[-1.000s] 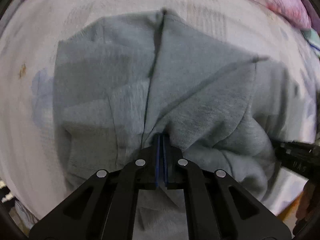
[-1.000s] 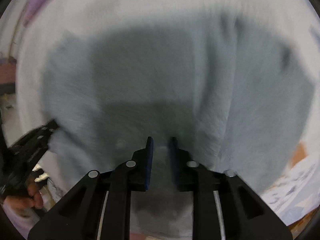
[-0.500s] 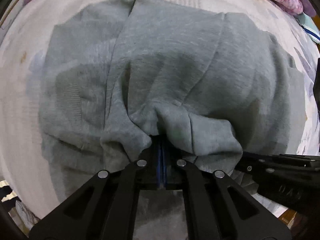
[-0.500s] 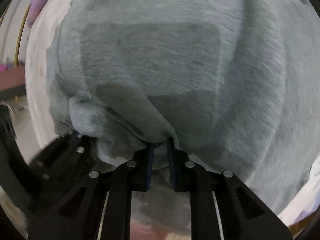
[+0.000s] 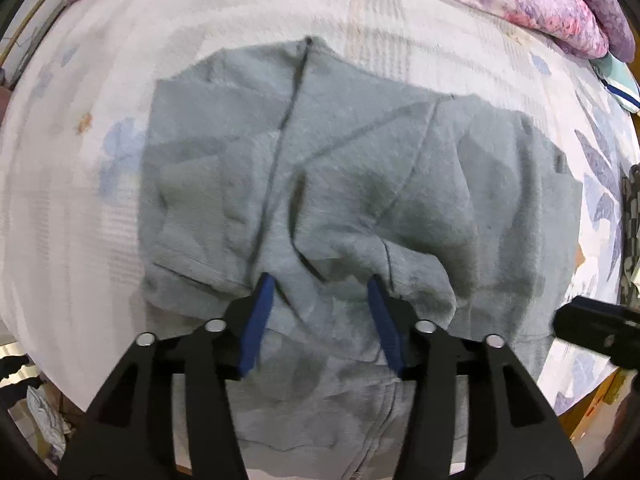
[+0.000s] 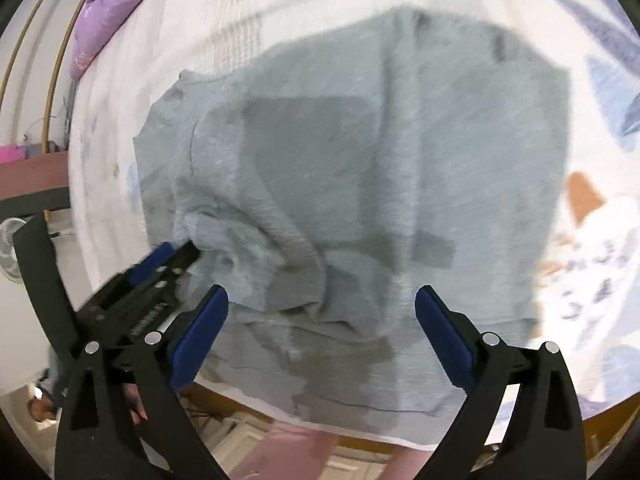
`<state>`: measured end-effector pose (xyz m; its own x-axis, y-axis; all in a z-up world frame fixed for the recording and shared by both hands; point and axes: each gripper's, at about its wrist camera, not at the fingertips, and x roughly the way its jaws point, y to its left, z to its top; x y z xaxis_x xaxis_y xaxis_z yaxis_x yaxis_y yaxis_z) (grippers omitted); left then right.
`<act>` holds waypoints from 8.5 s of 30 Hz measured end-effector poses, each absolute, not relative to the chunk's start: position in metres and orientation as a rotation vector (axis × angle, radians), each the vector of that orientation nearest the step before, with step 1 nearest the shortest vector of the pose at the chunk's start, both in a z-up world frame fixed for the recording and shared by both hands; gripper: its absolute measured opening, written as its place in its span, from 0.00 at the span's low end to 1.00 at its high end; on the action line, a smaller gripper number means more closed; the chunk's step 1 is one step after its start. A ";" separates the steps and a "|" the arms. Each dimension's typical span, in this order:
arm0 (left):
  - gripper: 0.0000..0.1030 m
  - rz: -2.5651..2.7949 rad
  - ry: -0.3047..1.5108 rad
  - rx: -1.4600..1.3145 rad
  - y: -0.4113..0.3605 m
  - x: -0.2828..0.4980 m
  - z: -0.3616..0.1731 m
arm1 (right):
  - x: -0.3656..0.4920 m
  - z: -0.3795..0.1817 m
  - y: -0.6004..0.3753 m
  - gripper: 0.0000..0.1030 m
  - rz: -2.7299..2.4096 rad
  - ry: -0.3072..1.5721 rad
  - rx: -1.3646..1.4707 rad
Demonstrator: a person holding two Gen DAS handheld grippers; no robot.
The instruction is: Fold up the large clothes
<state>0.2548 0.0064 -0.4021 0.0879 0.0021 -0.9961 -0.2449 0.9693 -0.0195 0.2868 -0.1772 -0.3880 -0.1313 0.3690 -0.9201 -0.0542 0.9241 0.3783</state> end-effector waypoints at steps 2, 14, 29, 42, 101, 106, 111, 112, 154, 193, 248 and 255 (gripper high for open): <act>0.63 0.215 1.454 -0.163 0.015 0.258 -0.391 | 0.294 -0.384 -0.191 0.90 0.355 1.658 0.230; 0.82 0.244 1.436 -0.078 0.103 0.311 -0.386 | 0.356 -0.382 -0.269 0.91 0.191 1.595 0.153; 0.85 0.180 1.553 -0.135 0.161 0.394 -0.445 | 0.420 -0.394 -0.284 0.91 0.248 1.444 0.101; 0.09 0.074 1.566 -0.340 0.182 0.381 -0.454 | 0.438 -0.423 -0.306 0.91 0.191 1.543 0.091; 0.03 0.146 1.258 -0.086 0.133 0.183 -0.301 | 0.236 -0.275 -0.249 0.08 0.137 1.278 -0.021; 0.02 0.179 1.251 -0.099 0.126 0.130 -0.304 | 0.187 -0.275 -0.257 0.07 0.179 1.260 -0.019; 0.02 0.209 1.273 -0.092 0.113 0.083 -0.319 | 0.142 -0.292 -0.267 0.07 0.190 1.278 0.023; 0.02 0.214 1.284 -0.098 0.111 0.072 -0.324 | 0.134 -0.296 -0.268 0.07 0.190 1.287 0.026; 0.04 0.171 1.541 -0.715 0.111 0.023 -0.452 | 0.064 -0.448 -0.264 0.12 -0.037 1.610 0.782; 0.81 0.176 1.645 -0.529 0.193 0.162 -0.409 | 0.184 -0.408 -0.304 0.83 -0.225 1.675 0.555; 0.21 0.091 1.095 -0.229 0.022 0.286 -0.419 | 0.278 -0.410 -0.145 0.15 0.356 0.997 0.112; 0.21 0.082 0.919 -0.016 0.007 0.279 -0.452 | 0.256 -0.459 -0.137 0.14 0.345 0.821 -0.018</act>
<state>0.2793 0.0068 -0.4521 0.6040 0.0642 -0.7944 -0.0782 0.9967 0.0211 0.2563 -0.1370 -0.4589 0.6290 0.2944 -0.7195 -0.3078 0.9442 0.1172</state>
